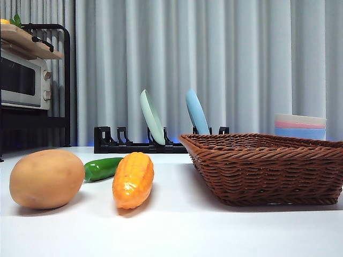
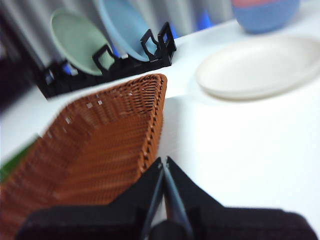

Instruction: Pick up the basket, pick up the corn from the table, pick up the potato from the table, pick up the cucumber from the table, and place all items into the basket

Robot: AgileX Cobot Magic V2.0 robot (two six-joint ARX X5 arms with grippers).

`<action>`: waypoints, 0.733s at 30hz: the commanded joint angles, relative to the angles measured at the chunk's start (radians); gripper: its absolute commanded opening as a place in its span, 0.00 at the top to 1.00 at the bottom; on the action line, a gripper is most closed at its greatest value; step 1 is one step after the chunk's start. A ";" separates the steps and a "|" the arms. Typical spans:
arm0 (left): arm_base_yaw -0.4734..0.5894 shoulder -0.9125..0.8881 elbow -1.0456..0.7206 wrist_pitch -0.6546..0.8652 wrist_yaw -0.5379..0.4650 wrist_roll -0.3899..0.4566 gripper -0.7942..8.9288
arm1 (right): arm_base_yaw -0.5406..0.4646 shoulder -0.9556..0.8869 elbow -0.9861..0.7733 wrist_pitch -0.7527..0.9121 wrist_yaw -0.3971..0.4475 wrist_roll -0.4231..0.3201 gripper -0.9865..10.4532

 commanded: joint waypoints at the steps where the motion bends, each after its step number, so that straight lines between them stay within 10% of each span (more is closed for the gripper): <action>1: 0.003 -0.001 -0.013 0.003 0.009 -0.188 0.92 | -0.002 0.000 -0.013 -0.001 -0.002 0.210 0.91; 11: 0.003 0.009 0.089 0.014 0.003 -0.222 0.93 | -0.003 0.042 0.090 -0.003 -0.001 0.205 0.92; 22: 0.003 0.333 0.421 -0.075 -0.006 -0.129 0.93 | -0.003 0.397 0.457 -0.114 -0.001 0.003 0.92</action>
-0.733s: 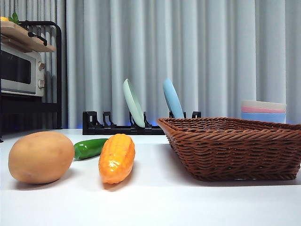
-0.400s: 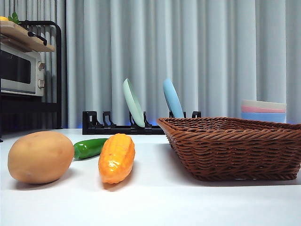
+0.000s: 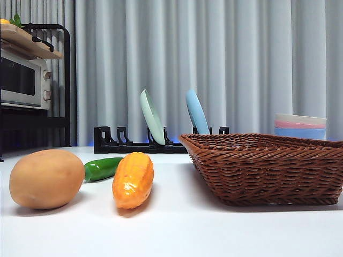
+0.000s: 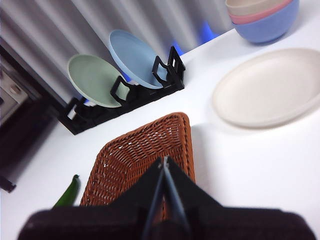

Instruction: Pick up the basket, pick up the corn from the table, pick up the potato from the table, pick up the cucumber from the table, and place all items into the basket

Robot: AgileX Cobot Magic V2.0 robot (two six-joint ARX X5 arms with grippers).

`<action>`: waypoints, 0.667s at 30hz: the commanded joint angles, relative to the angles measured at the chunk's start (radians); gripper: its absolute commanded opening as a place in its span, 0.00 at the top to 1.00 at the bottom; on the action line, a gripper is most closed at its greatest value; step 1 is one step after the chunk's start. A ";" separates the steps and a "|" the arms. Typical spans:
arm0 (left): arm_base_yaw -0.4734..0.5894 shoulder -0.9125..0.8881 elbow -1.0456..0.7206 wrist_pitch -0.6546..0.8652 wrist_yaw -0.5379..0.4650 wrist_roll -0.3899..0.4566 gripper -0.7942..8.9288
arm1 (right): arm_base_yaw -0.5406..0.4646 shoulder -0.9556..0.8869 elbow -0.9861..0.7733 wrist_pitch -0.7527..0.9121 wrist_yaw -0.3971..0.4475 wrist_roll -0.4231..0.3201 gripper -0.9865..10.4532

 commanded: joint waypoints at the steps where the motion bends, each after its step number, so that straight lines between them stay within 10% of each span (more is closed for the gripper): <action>1: 0.003 0.109 0.087 -0.025 0.016 0.064 0.93 | -0.003 0.099 0.099 -0.036 -0.001 -0.101 0.92; 11: 0.003 0.458 0.385 -0.170 0.236 0.166 0.92 | -0.003 0.462 0.422 -0.275 -0.015 -0.298 0.92; 17: 0.001 0.602 0.471 -0.270 0.335 0.205 0.91 | -0.003 0.607 0.494 -0.399 -0.204 -0.386 0.90; 20: 0.001 0.637 0.473 -0.279 0.361 0.201 0.75 | -0.003 0.647 0.494 -0.414 -0.210 -0.394 0.73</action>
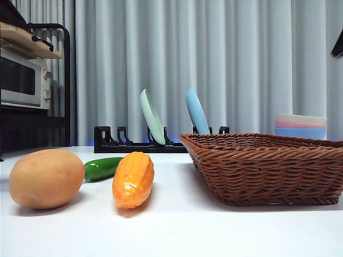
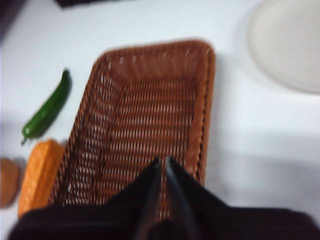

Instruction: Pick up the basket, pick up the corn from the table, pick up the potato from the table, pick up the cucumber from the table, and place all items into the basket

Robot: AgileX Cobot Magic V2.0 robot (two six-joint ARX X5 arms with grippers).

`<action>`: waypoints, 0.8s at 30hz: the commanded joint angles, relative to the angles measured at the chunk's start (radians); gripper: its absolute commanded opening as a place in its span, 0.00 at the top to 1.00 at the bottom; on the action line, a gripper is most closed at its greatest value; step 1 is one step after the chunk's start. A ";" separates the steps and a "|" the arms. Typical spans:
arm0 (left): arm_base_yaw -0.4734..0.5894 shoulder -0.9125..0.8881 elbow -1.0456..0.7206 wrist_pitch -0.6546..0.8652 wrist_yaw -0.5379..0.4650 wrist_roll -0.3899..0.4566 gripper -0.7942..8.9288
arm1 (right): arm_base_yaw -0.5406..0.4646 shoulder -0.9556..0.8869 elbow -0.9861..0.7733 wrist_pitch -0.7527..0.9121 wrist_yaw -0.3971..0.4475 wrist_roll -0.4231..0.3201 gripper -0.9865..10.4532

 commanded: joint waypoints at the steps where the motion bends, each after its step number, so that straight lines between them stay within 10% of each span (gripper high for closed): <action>1: 0.001 0.022 0.003 -0.010 0.015 0.011 0.65 | 0.000 0.030 0.000 -0.009 -0.006 -0.029 0.66; 24: 0.000 0.038 0.003 -0.016 0.015 -0.008 0.56 | 0.022 0.640 0.176 0.074 -0.029 -0.075 0.64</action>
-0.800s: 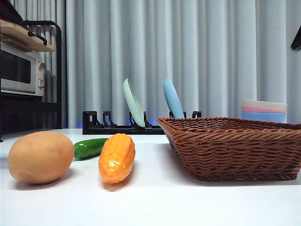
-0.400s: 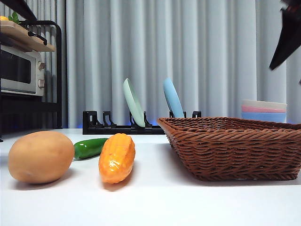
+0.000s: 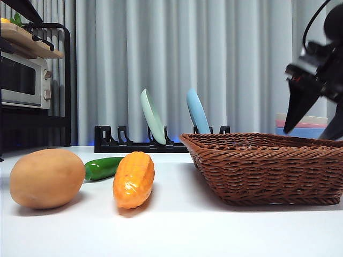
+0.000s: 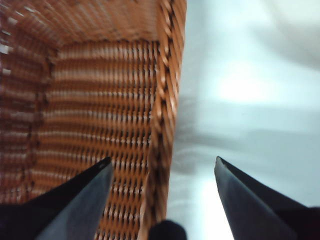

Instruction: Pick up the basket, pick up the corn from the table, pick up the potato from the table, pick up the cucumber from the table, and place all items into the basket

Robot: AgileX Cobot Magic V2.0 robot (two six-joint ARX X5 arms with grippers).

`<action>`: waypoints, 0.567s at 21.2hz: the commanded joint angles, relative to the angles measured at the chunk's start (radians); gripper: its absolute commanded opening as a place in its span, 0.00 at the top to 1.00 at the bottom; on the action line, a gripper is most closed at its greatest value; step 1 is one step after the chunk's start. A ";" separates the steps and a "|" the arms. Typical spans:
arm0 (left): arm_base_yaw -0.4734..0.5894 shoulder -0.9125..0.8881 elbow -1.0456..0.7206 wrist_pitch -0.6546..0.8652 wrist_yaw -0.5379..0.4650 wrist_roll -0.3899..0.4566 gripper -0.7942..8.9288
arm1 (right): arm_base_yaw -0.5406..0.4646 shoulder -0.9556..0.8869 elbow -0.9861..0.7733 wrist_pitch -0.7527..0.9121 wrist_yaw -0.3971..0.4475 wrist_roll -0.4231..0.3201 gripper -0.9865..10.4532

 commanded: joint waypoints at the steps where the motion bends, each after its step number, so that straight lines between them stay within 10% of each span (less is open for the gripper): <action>1: 0.000 0.003 0.002 0.002 0.006 0.002 0.56 | 0.010 0.045 0.000 -0.003 -0.047 -0.016 0.71; 3: 0.000 0.012 0.002 0.002 0.005 0.005 0.56 | 0.014 0.051 0.001 -0.002 -0.048 -0.016 0.94; 12: -0.084 0.211 0.041 0.014 -0.071 0.082 0.48 | 0.011 -0.050 0.052 -0.014 -0.091 0.125 0.92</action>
